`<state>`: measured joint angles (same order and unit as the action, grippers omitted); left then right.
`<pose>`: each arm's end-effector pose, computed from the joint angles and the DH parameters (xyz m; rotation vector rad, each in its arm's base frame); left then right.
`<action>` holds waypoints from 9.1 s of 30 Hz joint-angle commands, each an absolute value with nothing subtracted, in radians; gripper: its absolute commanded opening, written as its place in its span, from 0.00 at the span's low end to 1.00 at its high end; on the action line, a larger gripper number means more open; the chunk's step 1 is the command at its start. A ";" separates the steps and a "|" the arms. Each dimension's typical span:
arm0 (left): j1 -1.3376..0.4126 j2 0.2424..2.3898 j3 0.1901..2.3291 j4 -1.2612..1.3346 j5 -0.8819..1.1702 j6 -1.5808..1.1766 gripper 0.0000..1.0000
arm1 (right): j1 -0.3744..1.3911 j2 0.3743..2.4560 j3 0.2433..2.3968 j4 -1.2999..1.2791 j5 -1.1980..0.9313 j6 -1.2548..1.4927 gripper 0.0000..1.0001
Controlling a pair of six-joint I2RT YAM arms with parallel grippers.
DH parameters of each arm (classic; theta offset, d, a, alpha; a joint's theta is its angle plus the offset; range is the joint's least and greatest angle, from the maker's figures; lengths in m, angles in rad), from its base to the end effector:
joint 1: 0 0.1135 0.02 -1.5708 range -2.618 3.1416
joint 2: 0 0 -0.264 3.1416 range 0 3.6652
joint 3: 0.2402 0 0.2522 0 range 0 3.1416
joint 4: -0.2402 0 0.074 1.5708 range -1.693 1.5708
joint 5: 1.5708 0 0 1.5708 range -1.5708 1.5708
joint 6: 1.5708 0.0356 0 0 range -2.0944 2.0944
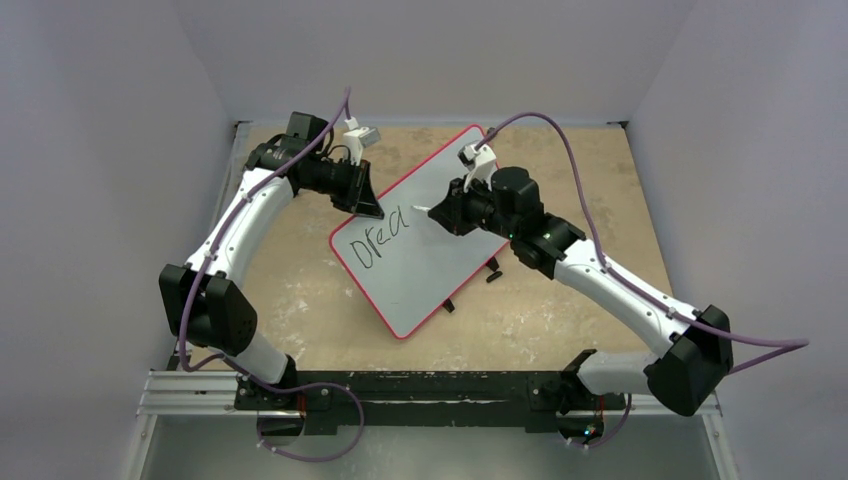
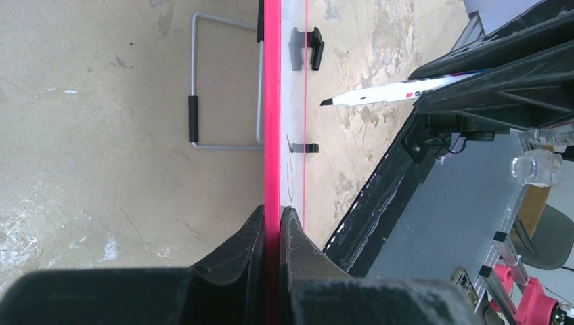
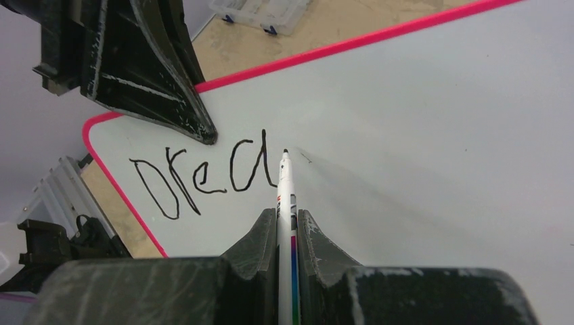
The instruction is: Write a sentence on the whiteboard
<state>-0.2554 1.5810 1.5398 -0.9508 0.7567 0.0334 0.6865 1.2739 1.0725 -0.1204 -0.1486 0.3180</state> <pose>0.3079 -0.1056 0.3437 0.6415 2.3902 -1.0520 0.2274 0.1932 0.3412 -0.4653 1.9192 0.8128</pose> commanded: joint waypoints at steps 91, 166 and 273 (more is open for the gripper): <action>-0.307 1.531 1.544 -0.941 0.658 0.083 0.00 | 0.638 1.294 1.021 -0.038 -0.188 0.336 0.00; -0.308 1.498 1.496 -0.899 0.636 0.083 0.00 | 0.620 1.246 1.150 -0.117 -0.084 0.299 0.00; -0.316 1.484 1.494 -0.902 0.616 0.084 0.00 | 0.554 1.264 1.013 -0.061 -0.234 0.348 0.00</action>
